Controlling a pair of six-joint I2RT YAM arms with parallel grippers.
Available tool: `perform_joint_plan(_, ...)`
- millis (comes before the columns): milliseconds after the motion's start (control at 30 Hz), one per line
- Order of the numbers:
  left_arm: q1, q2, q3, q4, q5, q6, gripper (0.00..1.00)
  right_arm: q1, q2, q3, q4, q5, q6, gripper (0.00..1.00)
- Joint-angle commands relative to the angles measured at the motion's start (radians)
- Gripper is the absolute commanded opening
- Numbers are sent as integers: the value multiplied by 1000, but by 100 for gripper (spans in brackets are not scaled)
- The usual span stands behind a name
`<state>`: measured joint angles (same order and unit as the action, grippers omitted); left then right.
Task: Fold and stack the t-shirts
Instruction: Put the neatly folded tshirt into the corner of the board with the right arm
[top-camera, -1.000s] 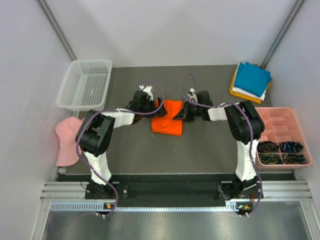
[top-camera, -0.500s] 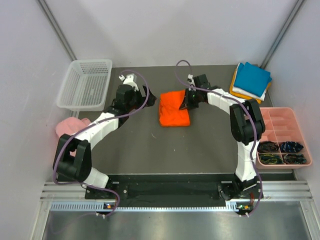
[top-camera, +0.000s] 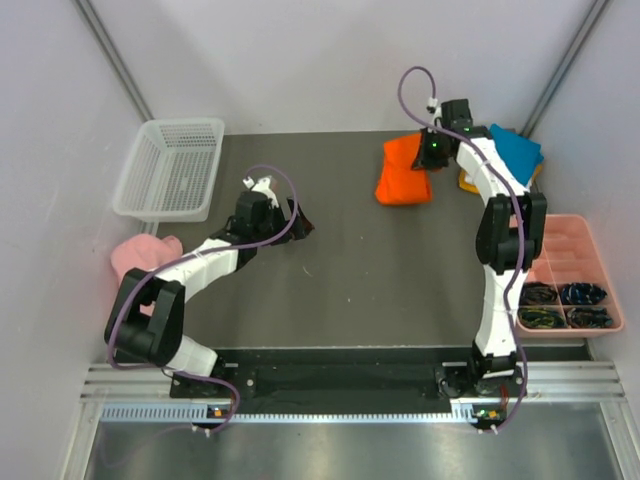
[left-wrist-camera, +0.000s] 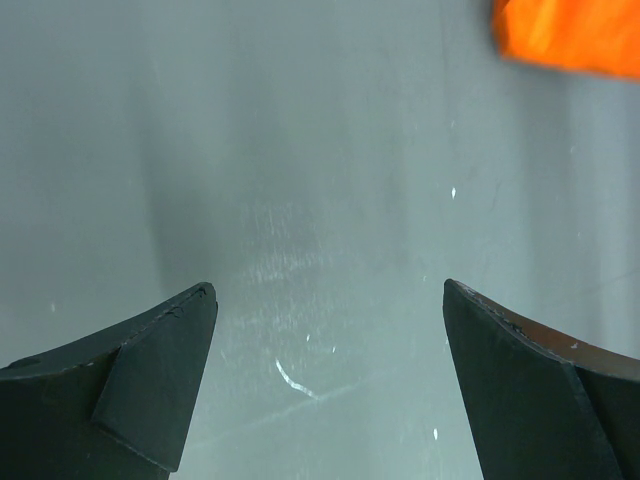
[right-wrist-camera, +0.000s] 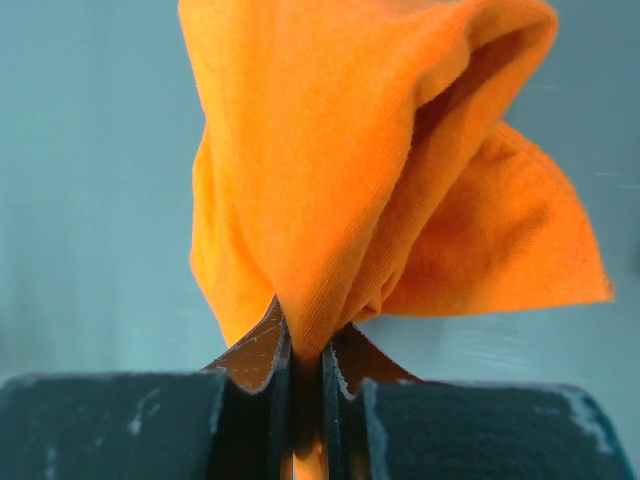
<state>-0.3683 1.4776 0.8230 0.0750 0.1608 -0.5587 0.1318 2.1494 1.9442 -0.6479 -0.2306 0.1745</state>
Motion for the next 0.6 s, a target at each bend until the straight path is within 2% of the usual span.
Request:
perform_joint_plan(0, -1, -42, -33, 29, 39, -10, 99, -64, 38, 126, -61, 14, -78, 0)
perform_joint_plan(267, -1, -1, -24, 14, 37, 8, 99, -172, 154, 356, -78, -21, -102, 0)
perform_joint_plan(400, -1, 49, -7, 17, 46, 6, 99, -181, 179, 404, -50, -59, -110, 0)
perform_joint_plan(567, -1, 79, 4, 29, 65, -1, 99, -184, 132, 401, 39, -65, -92, 0)
